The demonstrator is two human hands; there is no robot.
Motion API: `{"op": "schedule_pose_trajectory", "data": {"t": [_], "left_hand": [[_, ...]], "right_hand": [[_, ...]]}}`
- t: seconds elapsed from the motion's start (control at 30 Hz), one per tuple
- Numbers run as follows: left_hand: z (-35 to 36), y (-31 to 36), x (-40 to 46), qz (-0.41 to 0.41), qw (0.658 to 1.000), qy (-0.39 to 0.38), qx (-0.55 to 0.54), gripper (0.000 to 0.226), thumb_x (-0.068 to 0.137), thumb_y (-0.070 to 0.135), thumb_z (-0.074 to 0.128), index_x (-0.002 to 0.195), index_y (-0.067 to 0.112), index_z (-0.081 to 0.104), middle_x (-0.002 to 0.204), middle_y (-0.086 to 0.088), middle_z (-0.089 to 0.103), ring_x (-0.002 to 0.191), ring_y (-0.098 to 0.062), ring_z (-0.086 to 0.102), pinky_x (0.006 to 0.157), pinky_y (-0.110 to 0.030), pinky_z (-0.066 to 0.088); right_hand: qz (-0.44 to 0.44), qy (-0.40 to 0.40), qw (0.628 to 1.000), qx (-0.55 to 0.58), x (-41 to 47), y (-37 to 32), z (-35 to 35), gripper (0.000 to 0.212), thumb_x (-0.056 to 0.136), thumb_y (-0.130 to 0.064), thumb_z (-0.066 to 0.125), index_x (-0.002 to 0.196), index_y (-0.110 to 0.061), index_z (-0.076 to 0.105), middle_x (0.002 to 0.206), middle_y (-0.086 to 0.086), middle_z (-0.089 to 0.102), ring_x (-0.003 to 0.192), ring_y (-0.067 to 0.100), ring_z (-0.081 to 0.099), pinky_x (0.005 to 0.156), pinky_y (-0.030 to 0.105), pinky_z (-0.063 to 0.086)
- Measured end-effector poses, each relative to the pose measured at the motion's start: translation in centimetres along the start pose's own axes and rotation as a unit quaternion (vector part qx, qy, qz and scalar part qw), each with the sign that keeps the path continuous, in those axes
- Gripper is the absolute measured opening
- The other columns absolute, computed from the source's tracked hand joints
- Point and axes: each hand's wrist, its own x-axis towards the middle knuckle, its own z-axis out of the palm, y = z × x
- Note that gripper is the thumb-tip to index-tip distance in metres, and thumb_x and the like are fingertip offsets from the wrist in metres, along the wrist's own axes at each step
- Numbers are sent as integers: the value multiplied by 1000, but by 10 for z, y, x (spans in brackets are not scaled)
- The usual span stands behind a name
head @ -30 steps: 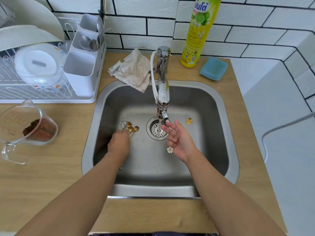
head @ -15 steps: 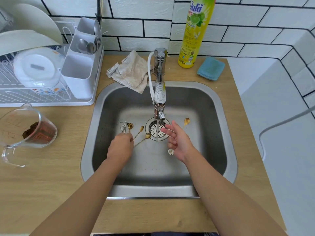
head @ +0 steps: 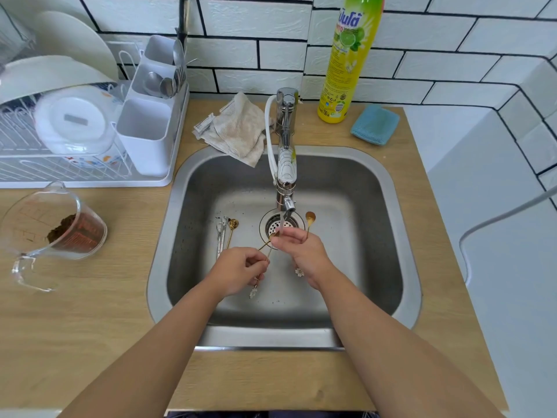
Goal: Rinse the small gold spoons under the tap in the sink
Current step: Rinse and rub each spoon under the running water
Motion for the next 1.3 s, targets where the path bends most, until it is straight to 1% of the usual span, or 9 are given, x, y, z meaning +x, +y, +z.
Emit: {"op": "schedule_pose_trajectory", "data": {"t": [0.3, 0.37, 0.47, 0.57, 0.73, 0.87, 1.07, 1.2, 1.3], "left_hand": [[1, 2, 0, -30, 998, -47, -32, 20, 98, 10, 59, 87, 17, 75, 74, -6, 72, 60, -18, 71, 57, -23, 57], [1, 1, 0, -33, 998, -48, -29, 19, 98, 10, 59, 90, 14, 75, 70, -3, 70, 58, -18, 70, 56, -22, 56], [3, 1, -1, -31, 997, -59, -32, 19, 97, 8, 58, 89, 10, 75, 69, -3, 70, 56, -18, 68, 53, -21, 52], [4, 1, 0, -29, 997, -63, -29, 23, 98, 7, 56, 82, 13, 71, 73, -10, 71, 56, -18, 68, 51, -20, 51], [4, -4, 3, -36, 996, -73, -30, 22, 102, 10, 50, 91, 12, 68, 72, -3, 65, 63, -17, 68, 63, -31, 56], [4, -3, 1, -37, 996, -87, 5, 24, 102, 16, 43, 92, 19, 65, 69, 2, 64, 64, -8, 64, 65, -28, 49], [4, -1, 1, -56, 993, -101, -31, 24, 102, 17, 39, 94, 14, 61, 75, -4, 56, 69, -15, 59, 96, -51, 54], [2, 2, -2, -64, 991, -111, -36, 23, 103, 18, 37, 91, 14, 56, 80, -4, 46, 63, -12, 47, 94, -45, 57], [2, 9, -3, -72, 989, -107, -74, 25, 103, 16, 35, 87, 13, 55, 75, -2, 42, 62, -13, 46, 79, -35, 62]], "right_hand": [[-57, -2, 991, -121, 2, 6, -4, 15, 101, -17, 65, 103, -19, 79, 96, -4, 82, 97, 4, 74, 84, 12, 51], [-55, -14, 991, -119, 1, 5, -5, 19, 96, -17, 71, 115, -21, 76, 100, 1, 81, 104, 13, 74, 93, 20, 52], [-65, -9, 991, -116, 0, 4, -6, 8, 90, -20, 79, 96, -24, 81, 97, 4, 81, 98, 16, 74, 95, 29, 56], [-64, -15, 990, -128, 1, 4, -7, 23, 99, -20, 67, 81, -25, 81, 96, -4, 82, 101, 6, 74, 92, 20, 51], [-36, -55, 993, -102, -1, 2, -7, 23, 90, -23, 80, 112, -25, 76, 105, -2, 82, 103, 6, 74, 92, 20, 52], [-32, -78, 993, -83, 0, 3, -8, 26, 91, -22, 80, 116, -24, 75, 103, 1, 82, 66, -7, 68, 61, 6, 47], [-33, -32, 992, -117, 0, 3, -6, 18, 98, -38, 69, 92, -22, 76, 79, -3, 80, 77, -3, 70, 81, 22, 45], [-26, -63, 992, -104, -1, 0, -8, 14, 102, -29, 65, 96, -21, 75, 86, 0, 81, 59, -8, 63, 59, 7, 44], [-33, -69, 995, -69, -3, 1, -6, 13, 92, -16, 78, 104, -15, 74, 97, 0, 78, 78, -3, 69, 59, 5, 45]]}}
